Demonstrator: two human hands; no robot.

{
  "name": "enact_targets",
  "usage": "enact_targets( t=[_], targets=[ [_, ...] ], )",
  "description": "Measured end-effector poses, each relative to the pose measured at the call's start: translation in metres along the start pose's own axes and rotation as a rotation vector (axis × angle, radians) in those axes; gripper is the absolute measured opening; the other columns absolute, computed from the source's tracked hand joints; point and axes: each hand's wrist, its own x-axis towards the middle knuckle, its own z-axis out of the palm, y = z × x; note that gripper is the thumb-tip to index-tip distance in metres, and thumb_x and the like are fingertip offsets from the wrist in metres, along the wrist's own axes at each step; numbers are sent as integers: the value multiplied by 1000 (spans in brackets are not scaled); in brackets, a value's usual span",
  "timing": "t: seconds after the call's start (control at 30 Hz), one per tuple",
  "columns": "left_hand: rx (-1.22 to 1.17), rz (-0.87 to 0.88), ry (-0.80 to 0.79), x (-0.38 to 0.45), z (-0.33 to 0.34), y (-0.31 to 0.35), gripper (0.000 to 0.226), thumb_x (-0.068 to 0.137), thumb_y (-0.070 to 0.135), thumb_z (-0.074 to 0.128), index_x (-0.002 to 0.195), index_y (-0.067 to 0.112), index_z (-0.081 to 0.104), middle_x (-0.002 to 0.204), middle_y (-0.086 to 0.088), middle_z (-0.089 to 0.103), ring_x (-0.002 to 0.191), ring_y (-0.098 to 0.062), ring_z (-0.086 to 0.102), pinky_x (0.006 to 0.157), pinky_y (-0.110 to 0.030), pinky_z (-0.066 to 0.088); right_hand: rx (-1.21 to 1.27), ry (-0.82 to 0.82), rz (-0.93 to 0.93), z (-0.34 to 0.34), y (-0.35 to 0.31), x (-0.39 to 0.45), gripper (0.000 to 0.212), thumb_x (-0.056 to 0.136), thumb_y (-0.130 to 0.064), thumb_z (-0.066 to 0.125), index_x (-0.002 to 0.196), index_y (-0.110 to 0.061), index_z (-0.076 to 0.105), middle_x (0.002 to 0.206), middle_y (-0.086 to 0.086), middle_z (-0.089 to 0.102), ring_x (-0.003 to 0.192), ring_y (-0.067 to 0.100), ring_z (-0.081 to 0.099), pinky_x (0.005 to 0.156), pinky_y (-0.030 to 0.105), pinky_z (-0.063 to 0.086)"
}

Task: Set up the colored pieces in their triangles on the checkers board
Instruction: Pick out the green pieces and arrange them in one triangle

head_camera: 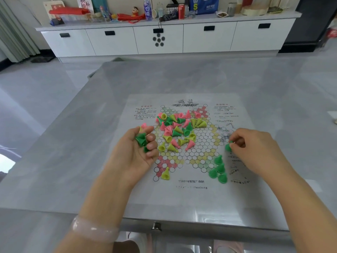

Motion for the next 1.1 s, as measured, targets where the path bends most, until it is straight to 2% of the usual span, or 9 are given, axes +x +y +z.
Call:
enact_targets(
  t=[0.2, 0.4, 0.53, 0.6, 0.67, 0.77, 0.93, 1.03, 1.1],
  targets=[
    [56, -57, -61, -1, 1, 0, 36, 94, 24, 29, 101, 1, 56, 66, -6, 49, 50, -12, 48, 43, -17, 41, 71, -85, 10, -3, 1, 0, 3, 83, -25, 62, 85, -26, 62, 73, -11, 59, 73, 11, 56, 61, 24, 39],
    [114, -9, -51, -2, 2, 0, 26, 95, 16, 39, 98, 3, 61, 61, -1, 51, 45, -8, 45, 39, -16, 37, 63, -41, -24, -5, -1, 0, 11, 86, -20, 58, 78, -21, 64, 70, -12, 56, 69, 9, 53, 65, 23, 37],
    [179, 33, -31, -1, 3, -3, 20, 93, 15, 44, 90, 6, 62, 61, 0, 57, 42, -6, 44, 36, -15, 35, 309, -16, -5, -11, -9, -2, 11, 83, -22, 62, 74, -22, 68, 69, -17, 61, 62, -2, 55, 53, 11, 36],
    [214, 53, -42, -1, 3, -4, 21, 94, 16, 43, 90, 8, 61, 61, 0, 60, 41, -6, 44, 35, -15, 35, 419, -104, -39, -13, -16, -5, 10, 81, -23, 64, 72, -25, 69, 68, -15, 62, 60, -5, 54, 52, 6, 39],
    [247, 63, -54, -2, 3, -6, 22, 94, 19, 42, 90, 9, 61, 61, 0, 61, 40, -6, 43, 35, -14, 34, 393, -204, -71, -11, -21, -6, 12, 80, -24, 65, 69, -27, 68, 63, -13, 58, 56, -2, 49, 50, 6, 38],
    [263, 54, -64, -2, 4, -7, 25, 95, 22, 39, 93, 8, 60, 62, 0, 62, 41, -7, 43, 37, -13, 34, 307, -259, -84, -8, -24, -6, 15, 81, -24, 65, 66, -28, 66, 62, -6, 51, 54, 5, 43, 46, 9, 35],
    [234, 24, -70, -3, 5, -7, 30, 94, 23, 36, 100, 5, 59, 63, -1, 62, 42, -8, 45, 38, -14, 36, 217, -296, -111, -7, -25, -7, 9, 79, -24, 66, 70, -21, 67, 64, -6, 49, 58, 9, 43, 54, 21, 37],
    [245, 25, -71, -4, 6, -8, 27, 91, 17, 39, 102, 4, 60, 65, -2, 63, 44, -8, 45, 39, -15, 36, 182, -313, -127, -7, -25, -8, 8, 79, -24, 66, 72, -20, 69, 59, -8, 46, 54, 6, 40, 47, 13, 33],
    [266, 34, -61, -4, 7, -9, 23, 89, 15, 43, 98, 4, 61, 64, -1, 64, 43, -7, 45, 38, -15, 36, 162, -318, -137, -7, -25, -9, 9, 79, -24, 66, 72, -21, 69, 57, -9, 44, 53, 5, 39, 46, 14, 33]
  ],
)
